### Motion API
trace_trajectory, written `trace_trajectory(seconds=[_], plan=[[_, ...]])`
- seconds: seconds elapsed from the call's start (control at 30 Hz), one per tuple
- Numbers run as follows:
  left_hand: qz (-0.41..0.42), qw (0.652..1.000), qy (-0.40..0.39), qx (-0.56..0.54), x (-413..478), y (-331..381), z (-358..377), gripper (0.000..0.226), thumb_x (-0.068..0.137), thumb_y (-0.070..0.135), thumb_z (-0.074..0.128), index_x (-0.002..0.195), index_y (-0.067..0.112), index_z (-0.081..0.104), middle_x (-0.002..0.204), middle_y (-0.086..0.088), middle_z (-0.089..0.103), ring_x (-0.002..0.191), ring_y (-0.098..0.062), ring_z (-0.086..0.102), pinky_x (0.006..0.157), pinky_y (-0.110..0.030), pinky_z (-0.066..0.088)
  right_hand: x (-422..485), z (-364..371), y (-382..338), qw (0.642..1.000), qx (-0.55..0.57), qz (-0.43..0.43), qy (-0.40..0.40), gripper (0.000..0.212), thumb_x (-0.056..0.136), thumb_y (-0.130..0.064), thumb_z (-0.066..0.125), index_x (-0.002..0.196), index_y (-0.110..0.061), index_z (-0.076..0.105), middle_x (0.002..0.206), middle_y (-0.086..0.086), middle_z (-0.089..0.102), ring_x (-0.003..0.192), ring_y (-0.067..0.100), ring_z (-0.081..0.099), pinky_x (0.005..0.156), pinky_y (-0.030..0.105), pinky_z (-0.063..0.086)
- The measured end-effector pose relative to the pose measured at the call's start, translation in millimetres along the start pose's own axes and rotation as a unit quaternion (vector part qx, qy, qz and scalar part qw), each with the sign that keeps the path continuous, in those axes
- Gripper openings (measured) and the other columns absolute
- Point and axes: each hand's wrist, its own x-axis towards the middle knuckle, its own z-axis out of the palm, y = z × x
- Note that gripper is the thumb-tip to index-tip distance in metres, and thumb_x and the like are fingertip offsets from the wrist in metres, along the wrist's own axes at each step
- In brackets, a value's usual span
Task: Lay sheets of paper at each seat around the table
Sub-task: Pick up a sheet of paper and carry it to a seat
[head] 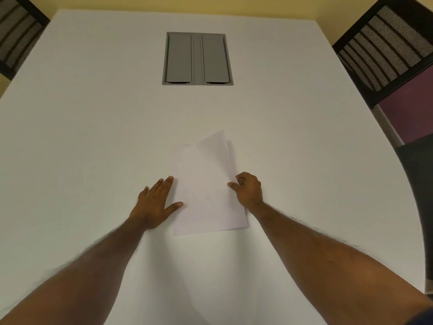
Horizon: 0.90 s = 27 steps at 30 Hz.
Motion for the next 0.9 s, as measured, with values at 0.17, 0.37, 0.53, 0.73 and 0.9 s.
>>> trace_trajectory(seconds=[0.17,0.37,0.53,0.73,0.9], plan=[[-0.106,0.974,0.027,-0.199,-7,16,-23,0.091,0.087,0.069,0.045,0.155,0.018,0.015,0.161,0.000,0.022,0.147,-0.019,0.025,0.120,-0.039,0.020,-14,-21,0,0.993,0.114,0.004,-0.013,0.022,0.076,-0.015,0.082,0.077,-0.020,0.060,0.068,-0.004,0.054,0.061,0.014,0.049,0.063,0.025,0.039],[-0.209,0.883,0.059,-0.416,-30,43,-32,0.106,0.073,0.071,0.065,0.151,0.012,0.025,0.139,-0.004,0.047,0.122,-0.023,0.050,0.103,-0.038,0.041,-51,-54,-6,0.977,0.206,0.017,-0.050,0.022,0.076,-0.011,0.082,0.079,-0.016,0.061,0.075,0.000,0.056,0.065,0.010,0.053,0.061,0.019,0.042],[-0.185,0.808,0.030,-0.558,-58,72,-45,0.040,0.087,0.057,0.061,0.089,0.017,0.060,0.089,0.003,0.057,0.089,-0.018,0.057,0.091,-0.036,0.049,-95,-76,-13,0.966,0.242,0.021,-0.092,0.015,0.081,-0.006,0.076,0.080,-0.010,0.062,0.063,-0.005,0.063,0.049,0.003,0.055,0.045,0.014,0.038],[-0.144,0.819,0.076,-0.550,-106,99,-60,0.042,0.084,0.045,0.068,0.092,0.003,0.070,0.086,-0.006,0.071,0.076,-0.020,0.061,0.070,-0.035,0.049,-142,-94,-14,0.960,0.263,0.017,-0.098,0.015,0.078,-0.015,0.080,0.088,-0.011,0.069,0.090,0.008,0.073,0.076,0.020,0.066,0.066,0.032,0.046],[-0.101,0.833,0.095,-0.535,-148,131,-71,0.016,0.094,0.026,0.063,0.091,0.014,0.074,0.091,0.001,0.076,0.080,-0.015,0.071,0.070,-0.029,0.055,-179,-118,-10,0.964,0.256,-0.010,-0.075,0.016,0.084,-0.011,0.074,0.096,-0.002,0.069,0.092,0.008,0.073,0.071,0.015,0.068,0.054,0.018,0.050]])
